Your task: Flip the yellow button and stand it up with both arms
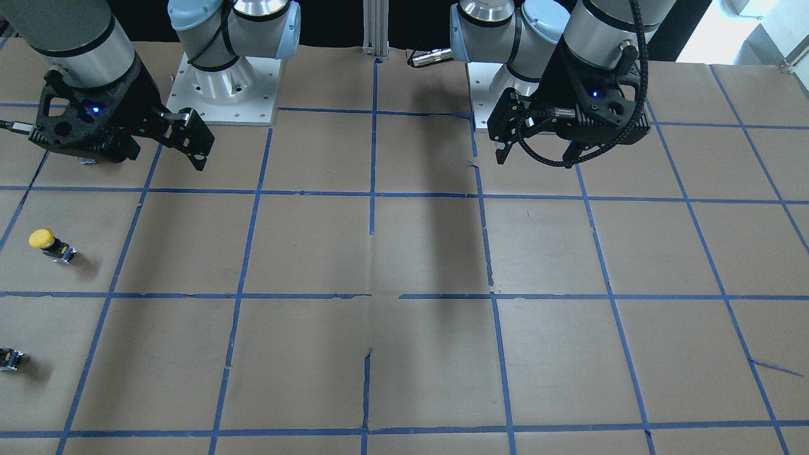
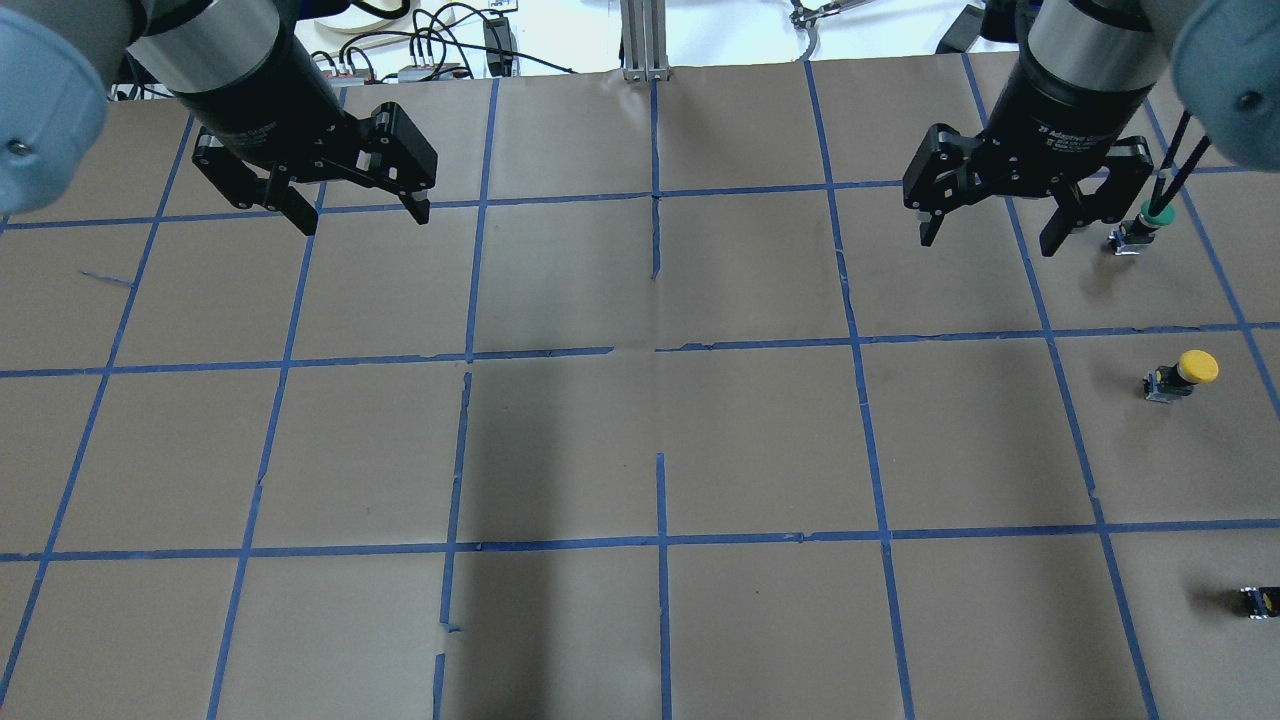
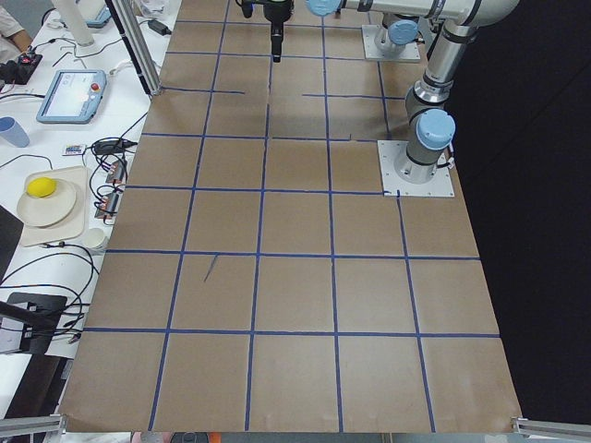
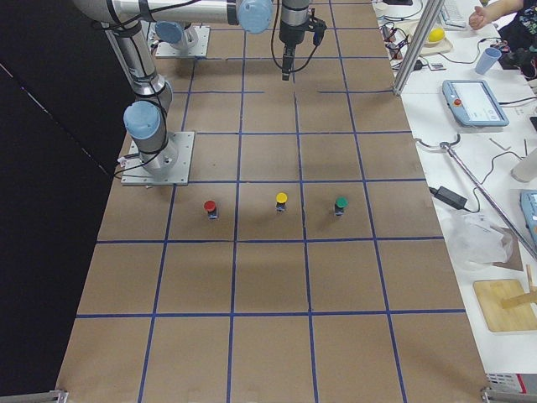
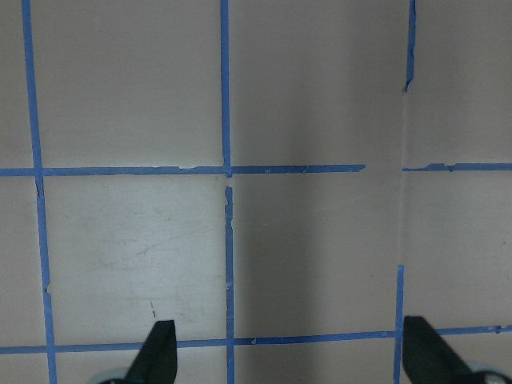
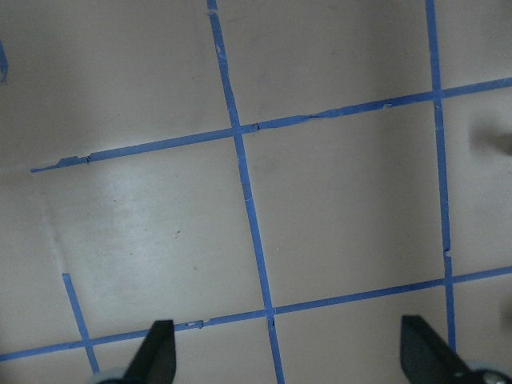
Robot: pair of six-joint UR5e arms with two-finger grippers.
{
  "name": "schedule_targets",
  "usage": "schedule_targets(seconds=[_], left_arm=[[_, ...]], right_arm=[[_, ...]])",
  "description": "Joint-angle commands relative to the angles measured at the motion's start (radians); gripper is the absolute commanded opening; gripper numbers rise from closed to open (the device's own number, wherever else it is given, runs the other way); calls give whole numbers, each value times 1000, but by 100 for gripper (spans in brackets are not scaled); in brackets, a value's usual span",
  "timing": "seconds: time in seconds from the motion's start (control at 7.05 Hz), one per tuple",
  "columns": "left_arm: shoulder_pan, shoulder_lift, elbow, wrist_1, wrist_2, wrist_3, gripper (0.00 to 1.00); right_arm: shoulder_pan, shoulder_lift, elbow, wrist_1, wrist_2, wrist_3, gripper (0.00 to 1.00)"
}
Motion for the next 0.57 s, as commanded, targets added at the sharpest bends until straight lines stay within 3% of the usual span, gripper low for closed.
schedule_targets(seconds=[0.0, 0.43], left_arm=[[-1, 0, 0, 0, 1, 0, 100], [-1, 0, 0, 0, -1, 0, 100]], right_arm=[[-3, -6, 0, 14, 1, -10, 100], [-3, -4, 0, 32, 2, -11, 100]])
